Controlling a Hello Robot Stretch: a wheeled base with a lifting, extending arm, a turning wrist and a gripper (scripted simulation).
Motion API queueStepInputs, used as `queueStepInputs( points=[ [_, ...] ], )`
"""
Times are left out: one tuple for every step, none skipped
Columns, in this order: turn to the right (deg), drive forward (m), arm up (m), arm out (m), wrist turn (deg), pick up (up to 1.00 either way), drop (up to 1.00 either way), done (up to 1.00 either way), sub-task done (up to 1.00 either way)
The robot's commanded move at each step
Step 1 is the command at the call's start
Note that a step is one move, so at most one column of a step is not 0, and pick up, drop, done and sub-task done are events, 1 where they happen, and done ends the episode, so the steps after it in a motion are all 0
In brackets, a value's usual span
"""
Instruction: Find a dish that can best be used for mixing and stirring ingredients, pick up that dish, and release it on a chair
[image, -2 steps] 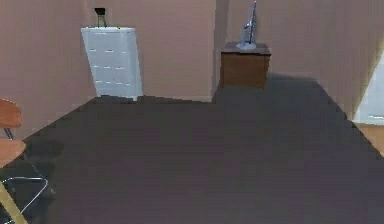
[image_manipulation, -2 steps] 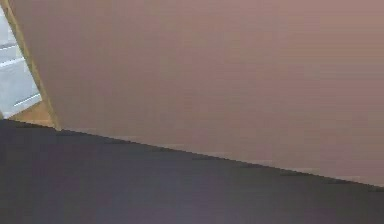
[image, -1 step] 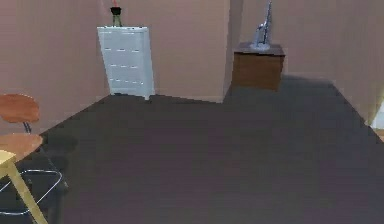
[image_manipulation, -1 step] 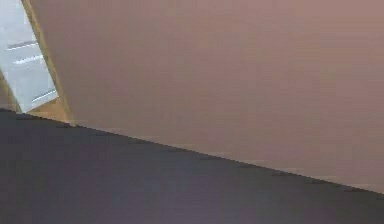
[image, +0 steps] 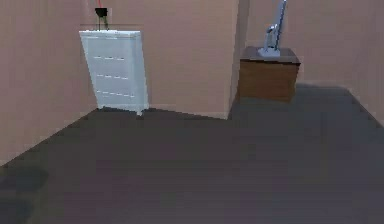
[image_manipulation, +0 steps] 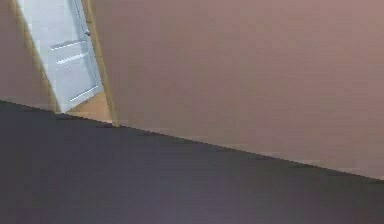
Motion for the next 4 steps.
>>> queueStepInputs(
  points=[
    [21.0, 0.00, 0.00, 0.00, 0.0, 0.00, 0.00, 0.00, 0.00],
    [0.0, 0.85, 0.00, 0.00, 0.0, 0.00, 0.00, 0.00, 0.00],
    [45.0, 0.00, 0.00, 0.00, 0.0, 0.00, 0.00, 0.00, 0.00],
    [3.0, 0.00, 0.00, 0.00, 0.0, 0.00, 0.00, 0.00, 0.00]
  ],
)
